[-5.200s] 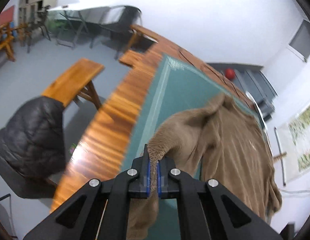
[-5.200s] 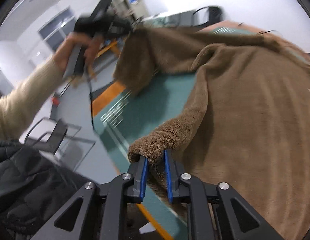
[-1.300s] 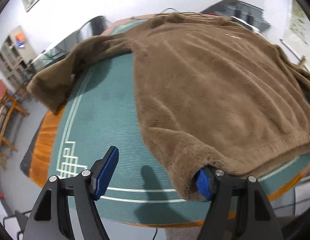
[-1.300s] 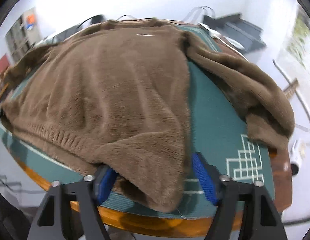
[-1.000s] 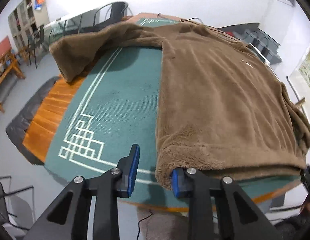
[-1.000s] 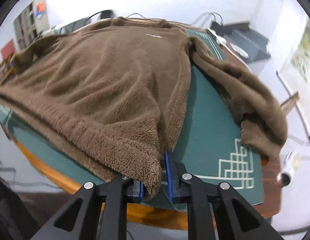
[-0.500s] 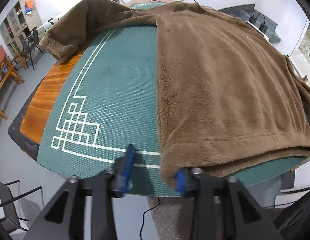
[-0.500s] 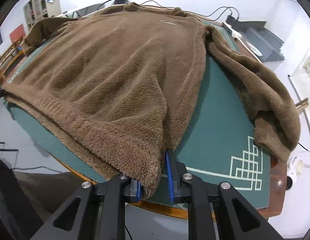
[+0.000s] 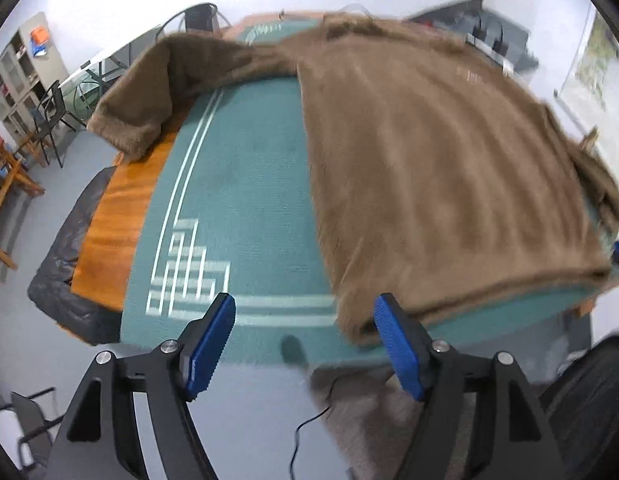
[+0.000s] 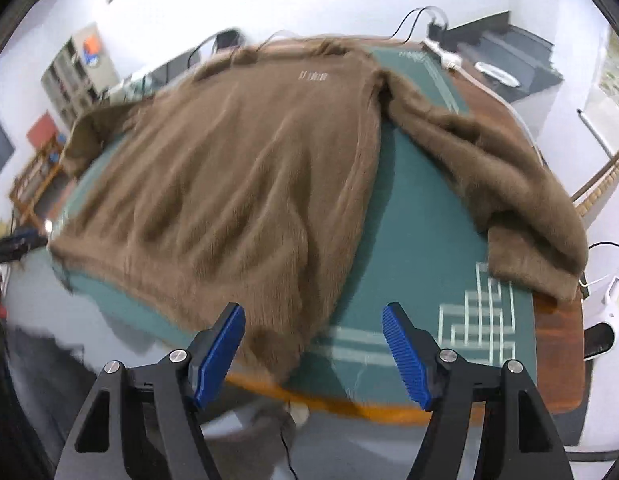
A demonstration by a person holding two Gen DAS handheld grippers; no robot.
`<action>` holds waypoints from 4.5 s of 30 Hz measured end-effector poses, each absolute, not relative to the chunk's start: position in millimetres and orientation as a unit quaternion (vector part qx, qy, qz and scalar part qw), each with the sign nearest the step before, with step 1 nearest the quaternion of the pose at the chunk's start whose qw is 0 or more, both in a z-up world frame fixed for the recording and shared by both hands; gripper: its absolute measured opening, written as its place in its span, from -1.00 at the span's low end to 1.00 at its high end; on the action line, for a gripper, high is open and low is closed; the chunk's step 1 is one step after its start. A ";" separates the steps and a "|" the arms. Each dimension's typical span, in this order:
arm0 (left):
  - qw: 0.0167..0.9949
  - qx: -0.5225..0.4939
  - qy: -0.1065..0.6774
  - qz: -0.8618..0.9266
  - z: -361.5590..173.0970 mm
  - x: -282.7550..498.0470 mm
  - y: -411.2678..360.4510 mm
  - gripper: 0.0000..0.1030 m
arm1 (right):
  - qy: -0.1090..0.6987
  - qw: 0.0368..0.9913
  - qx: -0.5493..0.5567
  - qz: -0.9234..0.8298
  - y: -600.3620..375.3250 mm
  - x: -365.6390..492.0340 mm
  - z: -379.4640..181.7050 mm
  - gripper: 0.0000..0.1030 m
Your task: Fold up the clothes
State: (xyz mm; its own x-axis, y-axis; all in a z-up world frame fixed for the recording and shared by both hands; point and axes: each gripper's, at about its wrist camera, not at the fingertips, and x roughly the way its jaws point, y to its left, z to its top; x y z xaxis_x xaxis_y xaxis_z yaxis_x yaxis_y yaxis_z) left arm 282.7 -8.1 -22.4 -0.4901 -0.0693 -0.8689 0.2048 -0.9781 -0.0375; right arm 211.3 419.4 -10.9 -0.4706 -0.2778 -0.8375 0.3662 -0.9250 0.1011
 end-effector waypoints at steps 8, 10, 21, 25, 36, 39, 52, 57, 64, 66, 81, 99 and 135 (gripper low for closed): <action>0.026 0.478 0.063 -0.876 -29.0 207.1 35.3 0.53 | 0.083 0.208 0.501 -0.836 369.1 187.5 -36.9 0.42; 0.016 0.492 0.053 -0.869 -42.7 196.7 43.2 0.53 | 0.092 0.213 0.506 -0.831 356.4 181.5 -43.6 0.42; 0.014 0.524 0.025 -0.851 -85.4 217.9 45.8 0.59 | 0.118 0.228 0.518 -0.816 344.3 179.4 -67.9 0.54; 0.016 0.529 0.025 -0.848 -83.8 217.3 46.5 0.59 | 0.124 0.230 0.518 -0.815 344.5 178.7 -69.7 0.57; 0.025 0.518 0.052 -0.853 -55.3 206.7 49.4 0.60 | 0.083 0.234 0.504 -0.827 347.3 152.6 -39.1 0.58; 0.017 0.522 0.043 -0.852 -58.0 202.2 60.3 0.60 | 0.089 0.232 0.504 -0.827 343.5 145.8 -42.8 0.58; 0.029 0.528 0.046 -0.848 -61.0 199.3 54.8 0.60 | 0.097 0.235 0.514 -0.819 346.6 148.9 -56.4 0.62; 0.023 0.497 0.041 -0.867 -36.9 162.2 53.2 0.60 | 0.065 0.232 0.510 -0.826 349.5 130.8 -41.9 0.62; 0.007 0.530 0.042 -0.847 -66.0 150.3 65.6 0.60 | 0.070 0.236 0.498 -0.832 324.0 83.5 -28.6 0.62; 0.010 0.542 0.045 -0.839 -78.1 156.1 63.4 0.60 | 0.087 0.246 0.504 -0.823 311.5 79.8 -35.9 0.62; 0.029 0.520 0.106 -0.847 -53.3 178.6 26.1 0.60 | 0.211 0.290 0.541 -0.760 276.4 94.3 -74.2 0.76; 0.062 0.342 0.113 -0.931 152.4 6.9 -73.3 0.88 | 0.027 0.180 0.377 -0.908 297.8 -104.3 101.0 0.77; 0.024 0.483 0.108 -0.868 -11.7 -189.2 -52.7 0.88 | -0.017 0.116 0.464 -0.878 288.1 -229.2 -7.6 0.77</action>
State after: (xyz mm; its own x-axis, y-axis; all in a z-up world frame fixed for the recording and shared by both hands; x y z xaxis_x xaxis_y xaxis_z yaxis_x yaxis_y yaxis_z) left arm -189.2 -52.7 -11.7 -0.5313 0.0623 -0.8449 0.1456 -0.9757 -0.1635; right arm -229.2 288.1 -7.6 -0.5422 -0.2186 -0.8113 0.1879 -0.9727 0.1365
